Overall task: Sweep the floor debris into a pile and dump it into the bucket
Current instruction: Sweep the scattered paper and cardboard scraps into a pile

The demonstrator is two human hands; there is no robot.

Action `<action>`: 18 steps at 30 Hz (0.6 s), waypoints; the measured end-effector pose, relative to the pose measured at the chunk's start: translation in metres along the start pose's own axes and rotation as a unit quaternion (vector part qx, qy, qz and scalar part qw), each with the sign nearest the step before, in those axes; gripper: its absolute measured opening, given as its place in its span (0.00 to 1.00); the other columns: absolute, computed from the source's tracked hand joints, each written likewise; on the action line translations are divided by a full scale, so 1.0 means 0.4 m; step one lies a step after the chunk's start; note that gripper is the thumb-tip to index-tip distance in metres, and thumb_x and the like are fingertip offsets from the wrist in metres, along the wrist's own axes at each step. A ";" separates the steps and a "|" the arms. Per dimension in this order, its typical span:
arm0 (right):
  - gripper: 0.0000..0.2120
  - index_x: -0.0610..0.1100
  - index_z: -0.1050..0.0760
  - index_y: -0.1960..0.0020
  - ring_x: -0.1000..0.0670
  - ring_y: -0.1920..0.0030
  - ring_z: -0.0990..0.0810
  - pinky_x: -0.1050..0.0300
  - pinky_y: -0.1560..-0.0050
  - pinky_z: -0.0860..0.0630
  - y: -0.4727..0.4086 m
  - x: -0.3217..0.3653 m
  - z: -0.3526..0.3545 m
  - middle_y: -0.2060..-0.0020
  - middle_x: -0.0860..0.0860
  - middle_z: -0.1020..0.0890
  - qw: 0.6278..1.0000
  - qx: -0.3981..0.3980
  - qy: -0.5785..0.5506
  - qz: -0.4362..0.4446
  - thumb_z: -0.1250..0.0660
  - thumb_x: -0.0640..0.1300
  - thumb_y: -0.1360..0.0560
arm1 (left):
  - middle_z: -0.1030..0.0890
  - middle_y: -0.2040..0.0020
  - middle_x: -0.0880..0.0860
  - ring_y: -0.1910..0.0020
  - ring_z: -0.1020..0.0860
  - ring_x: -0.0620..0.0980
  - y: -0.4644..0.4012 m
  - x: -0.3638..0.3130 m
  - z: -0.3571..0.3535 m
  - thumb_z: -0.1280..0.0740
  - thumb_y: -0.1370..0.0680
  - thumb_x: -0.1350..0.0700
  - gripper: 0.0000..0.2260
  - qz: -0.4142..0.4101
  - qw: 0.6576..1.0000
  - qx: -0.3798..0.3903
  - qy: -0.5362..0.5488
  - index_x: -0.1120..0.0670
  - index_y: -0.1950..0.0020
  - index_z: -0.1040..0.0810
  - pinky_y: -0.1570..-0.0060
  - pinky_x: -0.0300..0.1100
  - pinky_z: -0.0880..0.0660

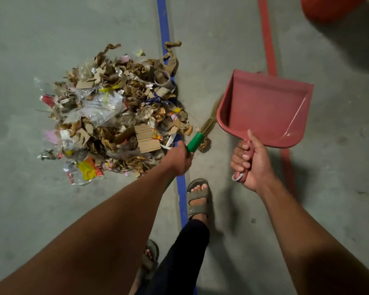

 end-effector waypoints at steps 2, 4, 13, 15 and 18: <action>0.21 0.49 0.32 0.65 0.57 0.82 0.41 0.63 0.81 0.41 -0.045 0.061 0.010 0.79 0.55 0.37 1.000 -0.004 0.009 -0.010 0.36 0.59 0.18 | 0.20 0.45 0.59 0.49 0.19 0.58 -0.046 -0.041 0.003 0.36 0.17 0.51 0.18 0.030 0.999 0.002 0.025 0.57 0.31 0.35 0.46 0.57 0.19; 0.22 0.49 0.32 0.66 0.57 0.82 0.41 0.63 0.82 0.42 -0.087 0.122 0.011 0.79 0.55 0.37 1.000 0.003 0.014 -0.021 0.37 0.59 0.18 | 0.20 0.43 0.60 0.49 0.19 0.58 -0.086 -0.082 0.010 0.35 0.18 0.54 0.20 0.035 0.999 0.004 0.022 0.57 0.29 0.37 0.47 0.55 0.19; 0.21 0.50 0.34 0.64 0.56 0.82 0.41 0.62 0.81 0.43 -0.179 0.296 0.027 0.78 0.55 0.37 0.996 0.029 0.030 -0.075 0.36 0.60 0.19 | 0.34 0.25 0.61 0.38 0.24 0.64 -0.147 -0.208 0.001 0.34 0.23 0.59 0.45 0.055 0.992 0.074 -0.086 0.42 0.16 0.60 0.42 0.56 0.20; 0.21 0.50 0.34 0.64 0.56 0.82 0.42 0.62 0.81 0.43 -0.199 0.322 0.039 0.78 0.55 0.38 0.995 0.033 0.042 -0.087 0.35 0.60 0.19 | 0.29 0.33 0.62 0.45 0.22 0.62 -0.163 -0.217 -0.015 0.34 0.23 0.58 0.44 0.084 0.989 0.070 -0.098 0.39 0.17 0.57 0.48 0.56 0.18; 0.22 0.49 0.35 0.65 0.57 0.82 0.41 0.61 0.81 0.44 -0.239 0.360 0.061 0.79 0.55 0.38 0.991 0.043 0.069 -0.108 0.36 0.60 0.19 | 0.27 0.52 0.57 0.57 0.22 0.55 -0.185 -0.231 -0.034 0.36 0.21 0.57 0.36 0.101 0.986 0.051 -0.126 0.35 0.19 0.51 0.58 0.52 0.17</action>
Point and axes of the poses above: each hand's wrist, its own y-axis away from the middle knuckle, its own z-axis out of the back of the hand, x = y × z, the point moved 3 cm from there along -y, towards the middle knuckle
